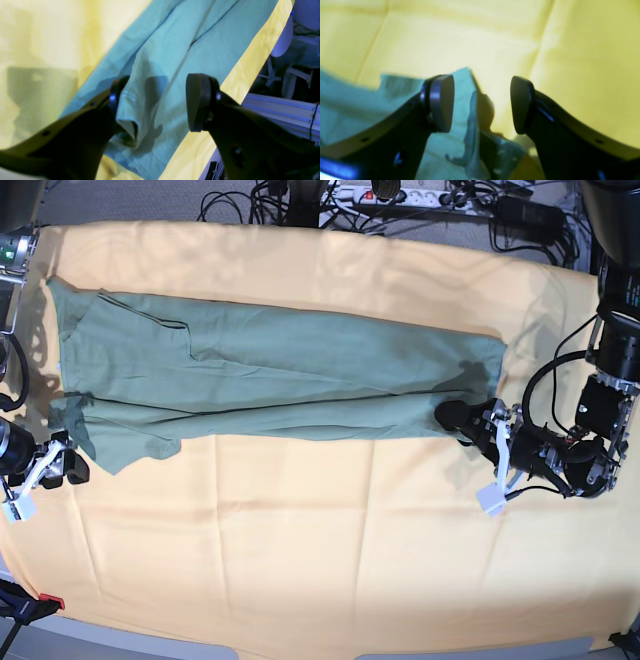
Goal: Fold the T-shirt properly
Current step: 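Regrasp the end of the green shirt strip with the right gripper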
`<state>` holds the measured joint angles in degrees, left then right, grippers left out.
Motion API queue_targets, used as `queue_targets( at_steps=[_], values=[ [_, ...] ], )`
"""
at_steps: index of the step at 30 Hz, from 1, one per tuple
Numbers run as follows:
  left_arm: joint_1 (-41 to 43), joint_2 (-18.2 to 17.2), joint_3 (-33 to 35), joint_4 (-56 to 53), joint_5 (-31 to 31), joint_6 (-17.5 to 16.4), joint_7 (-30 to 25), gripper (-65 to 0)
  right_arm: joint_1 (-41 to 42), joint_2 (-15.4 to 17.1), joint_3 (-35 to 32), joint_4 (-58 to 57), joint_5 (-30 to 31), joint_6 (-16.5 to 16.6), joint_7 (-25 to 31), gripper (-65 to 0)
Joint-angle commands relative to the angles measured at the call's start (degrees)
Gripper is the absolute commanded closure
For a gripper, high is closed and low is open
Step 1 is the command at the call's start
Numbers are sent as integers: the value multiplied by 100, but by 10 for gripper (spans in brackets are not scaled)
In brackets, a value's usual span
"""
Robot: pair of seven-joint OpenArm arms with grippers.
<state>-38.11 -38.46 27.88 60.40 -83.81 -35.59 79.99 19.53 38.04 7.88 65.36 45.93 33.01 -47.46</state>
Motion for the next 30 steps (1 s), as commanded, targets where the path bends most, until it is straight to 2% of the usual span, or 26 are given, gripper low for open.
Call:
queue_targets(
  at_steps=[1, 5, 9, 15, 21, 26, 30],
  values=[
    [-190, -90, -59, 76, -119, -13, 1, -360, 157, 162, 52, 103, 44, -81, 107, -375],
    [-190, -92, -59, 76, -119, -20, 1, -360, 155, 68, 52, 103, -328, -450, 109, -375],
    [-192, -92, -59, 76, -119, -44, 1, -360, 127, -96, 52, 101, -444, -787, 20, -376],
    [-192, -92, -59, 76, -119, -42, -13, -360, 131, -448, 52, 11, -424, -1012, -168, -376],
    [-192, -164, -59, 76, -119, -39, -9, -360, 173, -647, 55, -490, -376, -984, -48, -376],
    [-192, -302, -59, 76, -119, -39, -11, -360, 173, -660, 52, -883, -122, -575, 129, -376],
    [-192, -361, -59, 76, -119, -42, -31, -360, 173, -710, 52, -929, 304, -144, -13, -375]
  ],
)
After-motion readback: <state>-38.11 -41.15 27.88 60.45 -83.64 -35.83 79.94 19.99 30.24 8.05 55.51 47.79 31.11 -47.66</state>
